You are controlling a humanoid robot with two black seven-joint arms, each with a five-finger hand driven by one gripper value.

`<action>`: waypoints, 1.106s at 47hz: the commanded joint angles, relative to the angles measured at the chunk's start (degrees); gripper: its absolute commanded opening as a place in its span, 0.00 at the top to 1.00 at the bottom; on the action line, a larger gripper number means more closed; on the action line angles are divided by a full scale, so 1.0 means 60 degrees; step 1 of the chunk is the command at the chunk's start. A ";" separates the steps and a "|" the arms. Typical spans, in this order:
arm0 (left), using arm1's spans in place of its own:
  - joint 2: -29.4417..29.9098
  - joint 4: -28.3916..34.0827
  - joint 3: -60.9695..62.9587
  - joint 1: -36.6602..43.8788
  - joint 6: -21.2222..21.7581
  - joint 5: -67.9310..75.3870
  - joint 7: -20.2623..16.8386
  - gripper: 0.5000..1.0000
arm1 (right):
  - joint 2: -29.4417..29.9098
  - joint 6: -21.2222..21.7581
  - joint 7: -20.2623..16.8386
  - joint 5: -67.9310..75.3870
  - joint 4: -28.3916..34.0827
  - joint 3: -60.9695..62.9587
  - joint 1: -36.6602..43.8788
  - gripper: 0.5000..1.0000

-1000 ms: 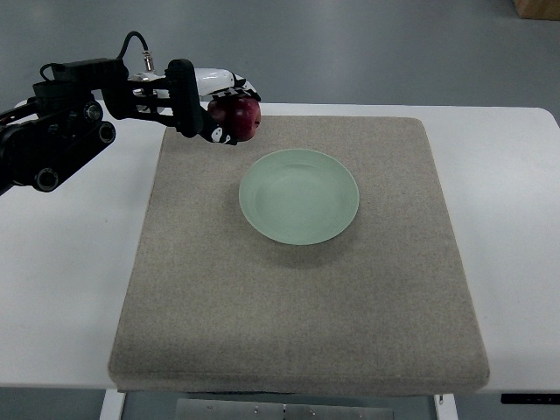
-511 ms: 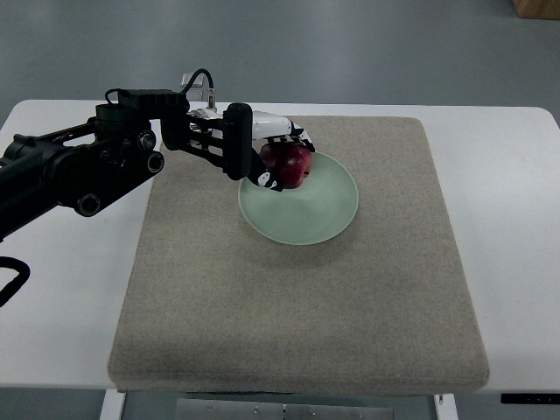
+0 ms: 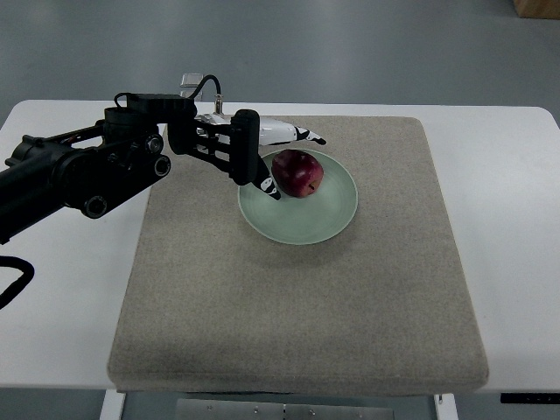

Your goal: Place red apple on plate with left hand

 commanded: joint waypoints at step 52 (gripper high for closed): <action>0.0834 0.2023 -0.1304 0.0579 -0.0350 -1.6163 0.2199 0.00 | 0.0000 0.0000 0.0000 0.0000 0.0000 0.0000 -0.0001 0.14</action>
